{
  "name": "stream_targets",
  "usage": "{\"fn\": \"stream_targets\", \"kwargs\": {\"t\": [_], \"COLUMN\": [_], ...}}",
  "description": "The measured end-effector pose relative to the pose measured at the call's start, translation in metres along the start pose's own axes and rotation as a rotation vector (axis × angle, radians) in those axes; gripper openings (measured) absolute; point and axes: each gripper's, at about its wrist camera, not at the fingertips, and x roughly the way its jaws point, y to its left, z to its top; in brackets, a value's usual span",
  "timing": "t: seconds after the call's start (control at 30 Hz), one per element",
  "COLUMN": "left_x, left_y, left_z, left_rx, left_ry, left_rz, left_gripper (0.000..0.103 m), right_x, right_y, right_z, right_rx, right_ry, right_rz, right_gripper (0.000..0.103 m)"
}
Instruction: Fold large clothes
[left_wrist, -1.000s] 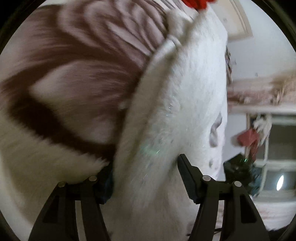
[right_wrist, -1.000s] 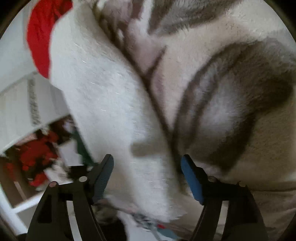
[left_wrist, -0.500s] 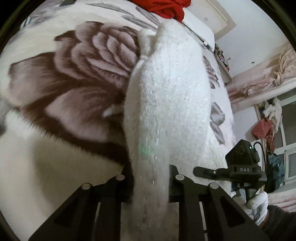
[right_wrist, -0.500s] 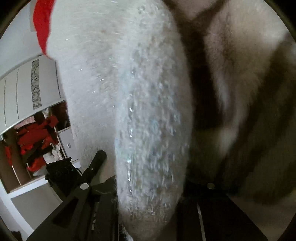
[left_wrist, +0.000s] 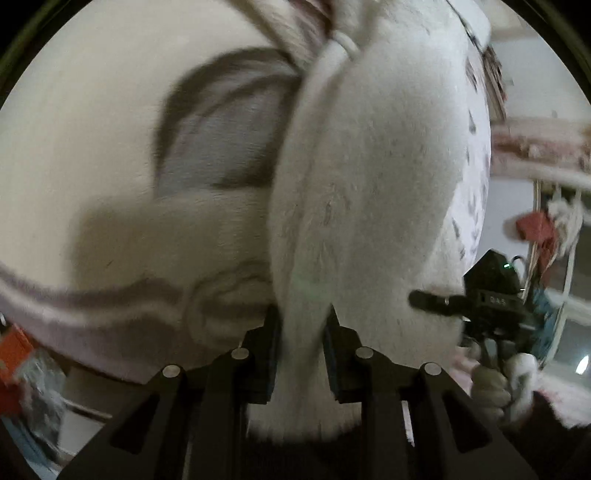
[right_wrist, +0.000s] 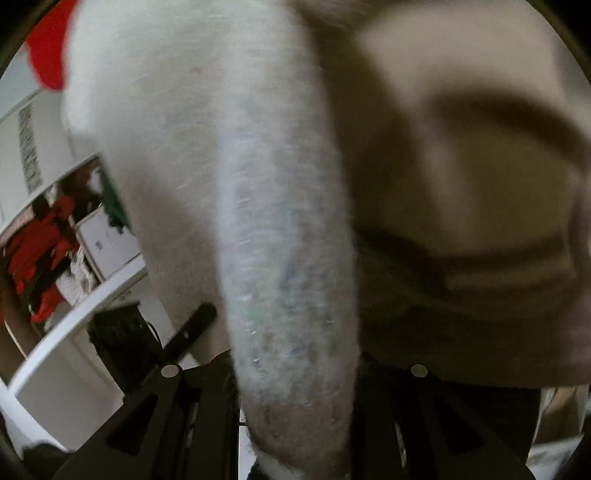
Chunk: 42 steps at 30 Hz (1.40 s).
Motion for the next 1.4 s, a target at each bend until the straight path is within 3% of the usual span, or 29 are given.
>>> {"fn": "stream_targets", "kwargs": {"t": [0.1, 0.17, 0.23, 0.4, 0.53, 0.63, 0.67, 0.7, 0.73, 0.9, 1.03, 1.13, 1.2, 1.27, 1.4], "left_x": [-0.04, -0.067, -0.084, -0.07, -0.028, 0.003, 0.006, 0.008, 0.009, -0.033, -0.047, -0.027, -0.002, 0.005, -0.027], "left_y": [0.005, 0.004, -0.005, -0.065, -0.109, -0.126, -0.133, -0.141, -0.145, -0.154, -0.153, -0.129, -0.104, -0.091, -0.079], "left_z": [0.006, 0.019, 0.043, 0.136, 0.198, 0.22, 0.221, 0.222, 0.223, 0.23, 0.256, 0.287, 0.303, 0.302, 0.271], "left_rx": [-0.017, -0.01, 0.02, 0.177, 0.276, 0.347, 0.374, 0.405, 0.421, 0.433, 0.431, 0.383, 0.34, 0.313, 0.283], "left_ry": [-0.029, -0.062, -0.112, -0.263, -0.281, -0.263, -0.277, -0.322, -0.338, -0.46, -0.508, -0.457, -0.341, -0.251, -0.194], "left_rz": [-0.002, -0.022, -0.061, -0.08, -0.077, 0.001, 0.027, 0.048, 0.046, -0.011, 0.013, 0.043, 0.042, -0.042, -0.151], "left_gripper": [0.026, 0.055, 0.063, 0.063, 0.063, 0.063, 0.058, 0.04, 0.006, 0.005, 0.005, 0.006, 0.007, 0.012, 0.024], "right_x": [-0.03, -0.062, -0.086, -0.139, -0.147, -0.148, -0.147, -0.142, -0.142, -0.131, -0.121, -0.119, -0.117, -0.117, -0.122], "right_y": [-0.005, 0.007, 0.026, 0.088, 0.147, 0.177, 0.185, 0.193, 0.195, 0.205, 0.2, 0.193, 0.192, 0.193, 0.187], "right_z": [0.012, 0.015, 0.025, 0.084, 0.141, 0.181, 0.191, 0.197, 0.205, 0.223, 0.217, 0.216, 0.216, 0.211, 0.186], "right_rx": [-0.014, -0.071, -0.097, -0.178, -0.223, -0.253, -0.256, -0.258, -0.26, -0.241, -0.237, -0.227, -0.217, -0.221, -0.233], "right_ry": [-0.051, -0.116, -0.165, -0.29, -0.346, -0.369, -0.368, -0.373, -0.374, -0.364, -0.356, -0.354, -0.35, -0.347, -0.339], "right_rz": [-0.048, -0.056, -0.058, -0.078, -0.079, -0.085, -0.084, -0.086, -0.088, -0.065, -0.046, -0.05, -0.055, -0.065, -0.099], "right_gripper": [0.047, 0.069, 0.072, 0.073, 0.073, 0.073, 0.073, 0.073, 0.073, 0.073, 0.073, 0.073, 0.073, 0.073, 0.073]}}
